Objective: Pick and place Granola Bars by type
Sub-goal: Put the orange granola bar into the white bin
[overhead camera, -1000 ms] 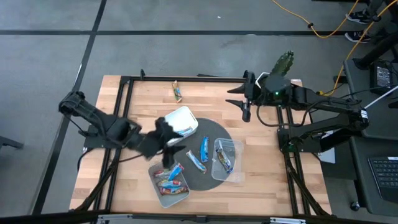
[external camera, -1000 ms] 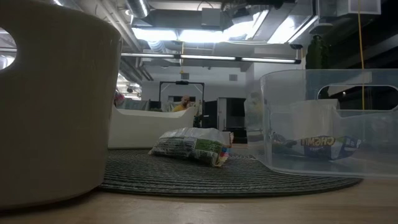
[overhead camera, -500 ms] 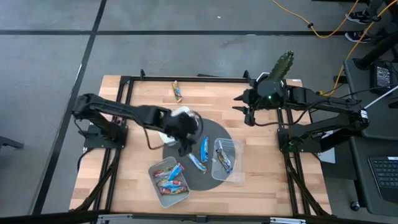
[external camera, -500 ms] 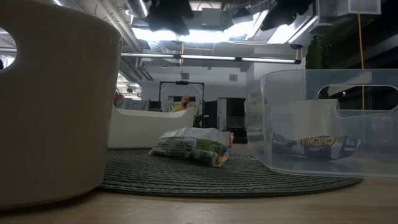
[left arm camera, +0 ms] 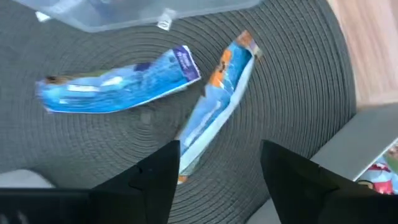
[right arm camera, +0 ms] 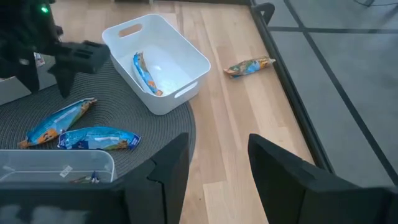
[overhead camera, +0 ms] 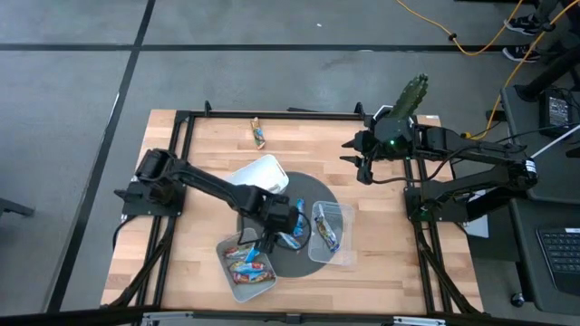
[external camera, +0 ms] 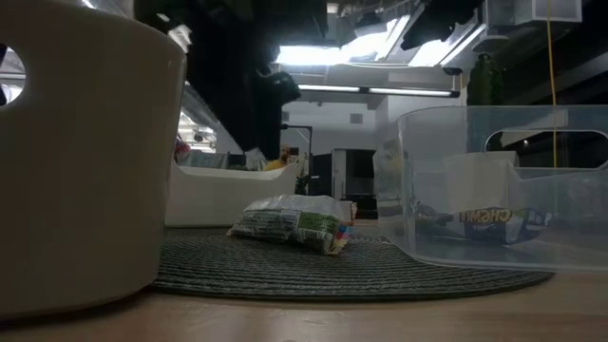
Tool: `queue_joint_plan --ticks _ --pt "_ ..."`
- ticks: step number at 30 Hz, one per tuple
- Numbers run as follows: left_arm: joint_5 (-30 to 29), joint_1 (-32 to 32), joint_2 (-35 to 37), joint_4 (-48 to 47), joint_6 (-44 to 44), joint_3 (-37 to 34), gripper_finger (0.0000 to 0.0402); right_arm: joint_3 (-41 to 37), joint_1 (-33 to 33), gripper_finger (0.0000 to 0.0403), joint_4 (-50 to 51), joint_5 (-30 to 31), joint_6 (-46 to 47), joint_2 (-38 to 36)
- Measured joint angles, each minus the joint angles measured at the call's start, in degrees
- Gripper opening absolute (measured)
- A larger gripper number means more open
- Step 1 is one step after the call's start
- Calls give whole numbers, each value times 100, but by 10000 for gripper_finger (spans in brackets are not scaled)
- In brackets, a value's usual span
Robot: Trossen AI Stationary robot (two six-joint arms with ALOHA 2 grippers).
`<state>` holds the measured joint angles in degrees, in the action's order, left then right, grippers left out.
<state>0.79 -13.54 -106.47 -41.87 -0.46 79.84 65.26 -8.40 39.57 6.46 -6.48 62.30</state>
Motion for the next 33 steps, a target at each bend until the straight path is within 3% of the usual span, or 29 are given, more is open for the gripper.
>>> queue_joint_plan --ticks 7,17,33 --pt "31 323 3 7 -300 2 239 -1 0 167 0 3 -11 0" --pt "175 433 -14 -98 -970 2 240 -1 -1 167 7 5 -22 0" --pt "283 341 -888 -162 -1079 4 238 -3 1 167 20 4 -4 0"
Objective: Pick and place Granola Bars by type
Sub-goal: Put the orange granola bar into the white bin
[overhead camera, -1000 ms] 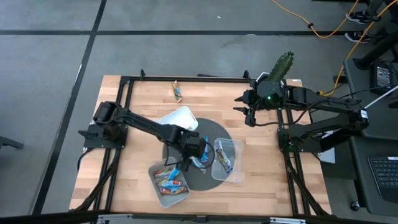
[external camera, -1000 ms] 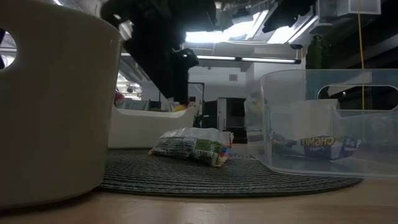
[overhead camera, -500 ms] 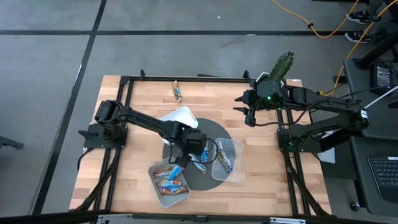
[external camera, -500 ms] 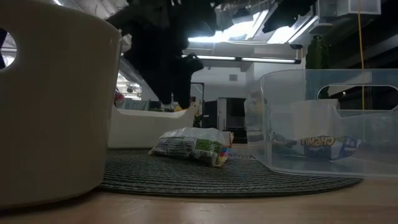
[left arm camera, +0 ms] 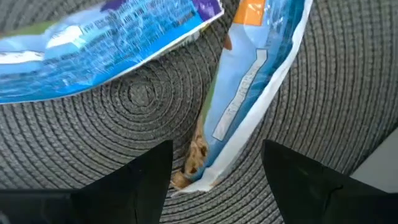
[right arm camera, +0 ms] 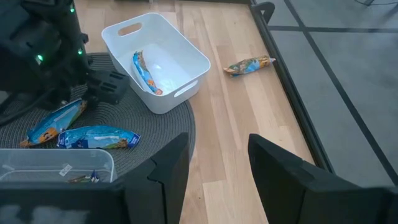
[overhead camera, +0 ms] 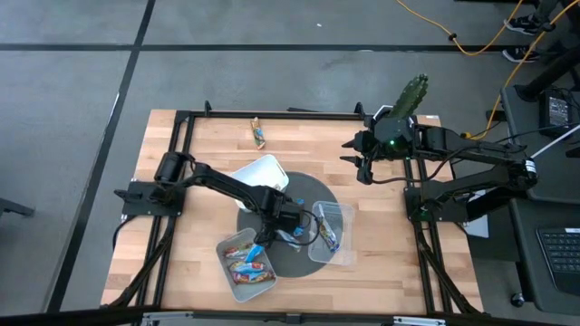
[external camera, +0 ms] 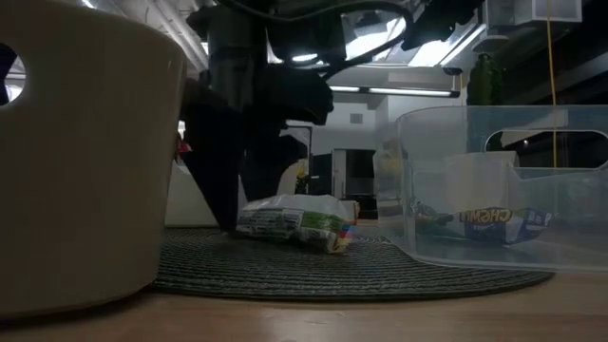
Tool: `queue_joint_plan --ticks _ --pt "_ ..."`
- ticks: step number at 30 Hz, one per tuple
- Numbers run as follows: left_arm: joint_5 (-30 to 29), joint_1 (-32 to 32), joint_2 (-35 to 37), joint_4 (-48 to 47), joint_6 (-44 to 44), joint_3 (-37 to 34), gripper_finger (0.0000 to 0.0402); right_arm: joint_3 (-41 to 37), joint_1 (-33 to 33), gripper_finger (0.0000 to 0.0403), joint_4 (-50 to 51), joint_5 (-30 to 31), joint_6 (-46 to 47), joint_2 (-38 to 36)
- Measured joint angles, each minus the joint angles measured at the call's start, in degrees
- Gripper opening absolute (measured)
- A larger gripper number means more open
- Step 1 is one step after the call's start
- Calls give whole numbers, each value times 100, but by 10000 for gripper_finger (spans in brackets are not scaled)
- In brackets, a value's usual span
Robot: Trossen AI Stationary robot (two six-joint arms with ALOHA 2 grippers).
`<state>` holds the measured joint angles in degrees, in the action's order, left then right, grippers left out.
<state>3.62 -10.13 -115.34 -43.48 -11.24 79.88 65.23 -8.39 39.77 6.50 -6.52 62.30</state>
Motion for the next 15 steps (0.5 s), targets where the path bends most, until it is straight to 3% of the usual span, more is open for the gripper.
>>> queue_joint_plan --ticks 5,12,15 --pt "-69 2 -40 -4 49 0 196 0 0 167 0 0 2 0" --pt "-306 26 120 -445 346 96 45 0 1 167 -3 0 2 2" --pt "-457 37 280 -685 385 331 23 -2 1 167 -9 0 2 2"
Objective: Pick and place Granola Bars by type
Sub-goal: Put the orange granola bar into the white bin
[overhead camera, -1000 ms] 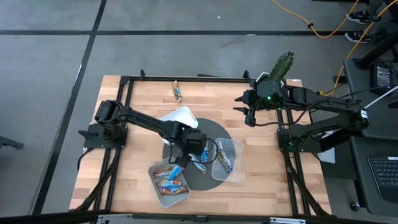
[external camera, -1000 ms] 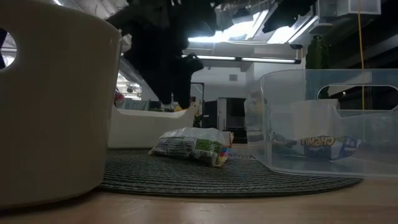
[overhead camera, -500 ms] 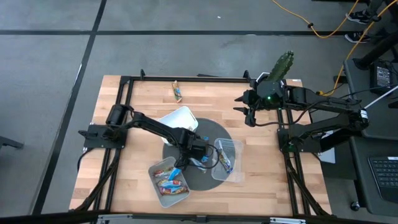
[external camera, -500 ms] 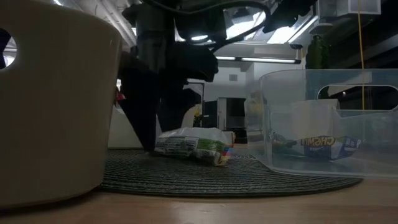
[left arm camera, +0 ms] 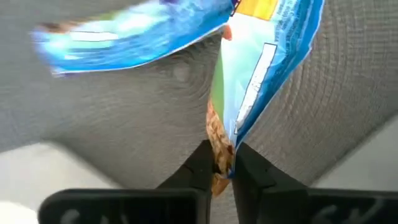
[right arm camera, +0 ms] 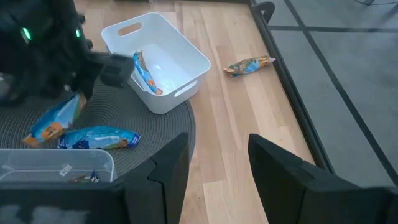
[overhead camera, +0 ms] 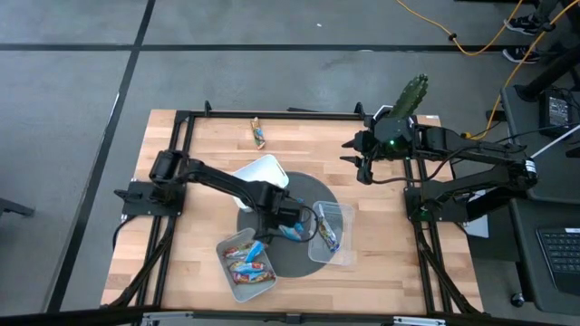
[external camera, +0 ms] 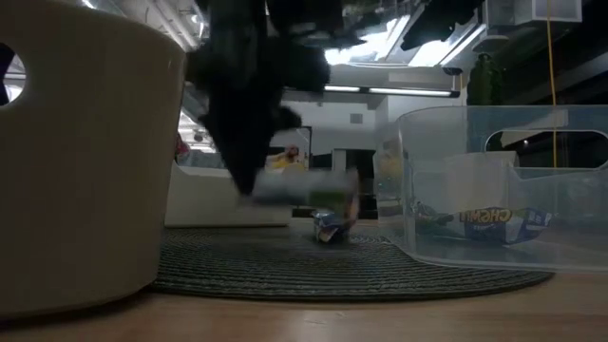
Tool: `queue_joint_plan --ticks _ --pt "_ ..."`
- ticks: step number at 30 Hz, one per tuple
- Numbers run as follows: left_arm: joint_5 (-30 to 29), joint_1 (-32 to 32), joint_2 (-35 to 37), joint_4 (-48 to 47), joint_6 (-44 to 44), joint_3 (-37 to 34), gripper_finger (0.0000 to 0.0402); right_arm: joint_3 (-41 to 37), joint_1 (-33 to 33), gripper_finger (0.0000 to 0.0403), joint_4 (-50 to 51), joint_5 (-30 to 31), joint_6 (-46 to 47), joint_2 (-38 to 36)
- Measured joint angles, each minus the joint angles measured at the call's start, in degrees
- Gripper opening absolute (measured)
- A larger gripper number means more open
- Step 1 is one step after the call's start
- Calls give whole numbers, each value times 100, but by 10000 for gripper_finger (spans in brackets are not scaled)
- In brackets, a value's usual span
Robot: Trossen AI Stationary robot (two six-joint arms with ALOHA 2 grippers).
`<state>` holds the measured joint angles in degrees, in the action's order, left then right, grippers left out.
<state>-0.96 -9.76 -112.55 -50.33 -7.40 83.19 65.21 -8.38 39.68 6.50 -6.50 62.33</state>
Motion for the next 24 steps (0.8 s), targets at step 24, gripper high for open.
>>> queue_joint_plan --ticks 24 --pt "-3448 -302 3648 -2651 3059 1520 37 0 -2 167 -77 0 -4 0"
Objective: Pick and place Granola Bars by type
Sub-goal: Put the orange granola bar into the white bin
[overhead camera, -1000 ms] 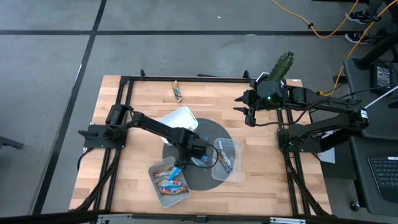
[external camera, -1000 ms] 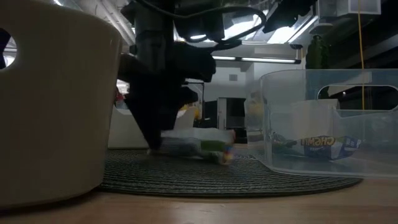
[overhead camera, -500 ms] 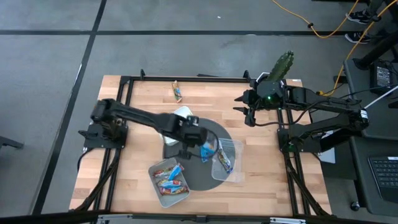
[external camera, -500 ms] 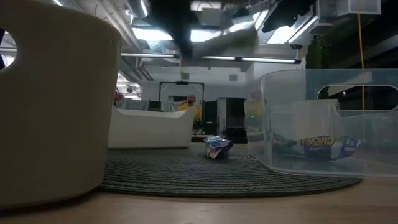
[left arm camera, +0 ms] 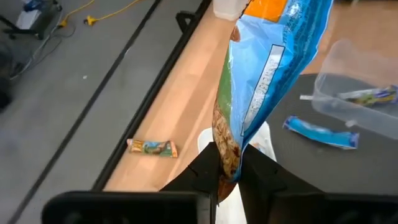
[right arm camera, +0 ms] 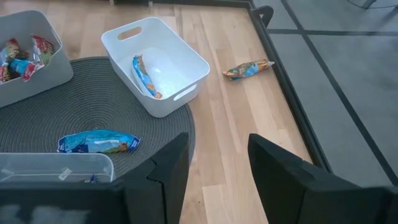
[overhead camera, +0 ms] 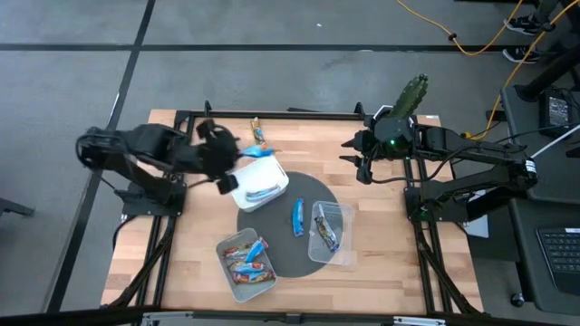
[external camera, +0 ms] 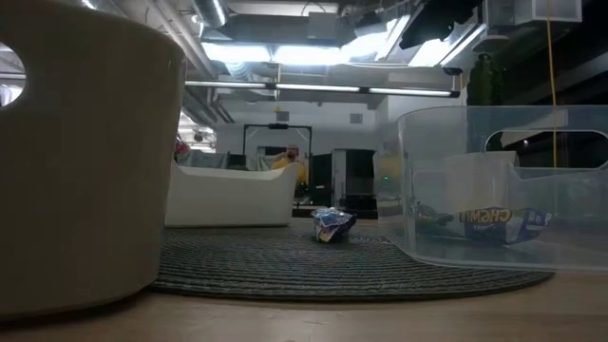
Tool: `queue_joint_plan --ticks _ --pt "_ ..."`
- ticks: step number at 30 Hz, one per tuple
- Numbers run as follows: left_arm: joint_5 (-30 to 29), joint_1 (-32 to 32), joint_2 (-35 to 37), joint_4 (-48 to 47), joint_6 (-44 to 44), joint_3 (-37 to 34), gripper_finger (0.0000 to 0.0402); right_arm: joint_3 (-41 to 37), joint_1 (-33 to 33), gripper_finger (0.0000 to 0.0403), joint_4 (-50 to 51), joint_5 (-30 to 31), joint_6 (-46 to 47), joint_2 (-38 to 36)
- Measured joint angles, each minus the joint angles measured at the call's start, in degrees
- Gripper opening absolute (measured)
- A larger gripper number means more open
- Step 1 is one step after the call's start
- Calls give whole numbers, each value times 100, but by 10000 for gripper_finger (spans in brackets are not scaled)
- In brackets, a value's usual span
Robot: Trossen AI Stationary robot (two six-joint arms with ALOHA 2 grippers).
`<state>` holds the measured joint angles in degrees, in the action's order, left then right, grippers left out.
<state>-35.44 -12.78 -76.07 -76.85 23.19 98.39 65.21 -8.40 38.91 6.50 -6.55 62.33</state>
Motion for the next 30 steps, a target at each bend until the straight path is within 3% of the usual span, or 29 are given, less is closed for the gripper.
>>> queue_joint_plan --ticks 7,15,21,25,30 --pt "93 185 314 -4 106 6 24 0 0 167 -8 -1 -15 0" --pt "846 1312 1 35 -348 619 27 0 0 167 -93 0 -6 0" --pt "1126 1772 -95 26 -582 673 30 0 0 167 -168 -2 33 0" --pt "1388 1932 -86 -3 -336 57 28 0 0 167 -166 -1 30 0" --pt "2086 1771 -101 344 154 -1496 29 0 0 167 -161 -1 36 0"
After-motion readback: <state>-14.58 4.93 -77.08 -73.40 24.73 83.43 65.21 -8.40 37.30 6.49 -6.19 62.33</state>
